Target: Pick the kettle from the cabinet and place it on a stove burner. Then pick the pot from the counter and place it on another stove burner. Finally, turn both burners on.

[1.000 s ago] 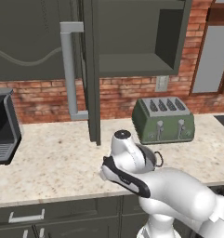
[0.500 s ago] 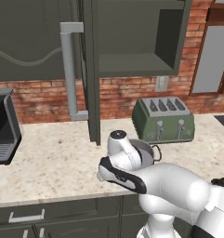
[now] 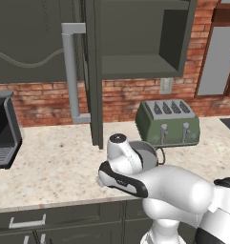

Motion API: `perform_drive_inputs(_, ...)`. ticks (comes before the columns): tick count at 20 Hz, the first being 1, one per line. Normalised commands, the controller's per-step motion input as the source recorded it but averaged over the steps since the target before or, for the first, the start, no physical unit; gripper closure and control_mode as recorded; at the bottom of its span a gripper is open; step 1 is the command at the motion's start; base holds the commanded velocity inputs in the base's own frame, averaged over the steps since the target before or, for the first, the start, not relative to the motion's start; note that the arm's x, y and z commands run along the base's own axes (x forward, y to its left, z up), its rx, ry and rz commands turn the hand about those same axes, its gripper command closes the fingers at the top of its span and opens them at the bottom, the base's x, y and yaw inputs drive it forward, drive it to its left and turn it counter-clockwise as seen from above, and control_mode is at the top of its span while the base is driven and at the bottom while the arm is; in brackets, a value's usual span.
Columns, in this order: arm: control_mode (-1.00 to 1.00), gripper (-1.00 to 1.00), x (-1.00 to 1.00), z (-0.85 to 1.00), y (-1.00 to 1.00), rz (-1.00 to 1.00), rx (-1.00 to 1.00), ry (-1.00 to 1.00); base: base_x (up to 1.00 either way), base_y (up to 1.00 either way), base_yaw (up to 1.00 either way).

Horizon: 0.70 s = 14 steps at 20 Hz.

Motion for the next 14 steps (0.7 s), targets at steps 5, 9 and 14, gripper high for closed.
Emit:
perform_drive_inputs(5, -1.00, 1.00, 0.00, 0.00, 0.00, 0.00, 0.00, 0.00, 0.00, 0.00, 0.00)
perform_drive_inputs(9, -1.00, 1.00, -0.01, 0.02, 0.00, 0.00, 0.00, -0.02, 0.00, 0.00, 0.00)
perform_drive_inputs(14, -1.00, 1.00, -0.01, 0.14, -0.07, 0.00, 0.00, -0.01, 0.00, 0.00, 0.00)
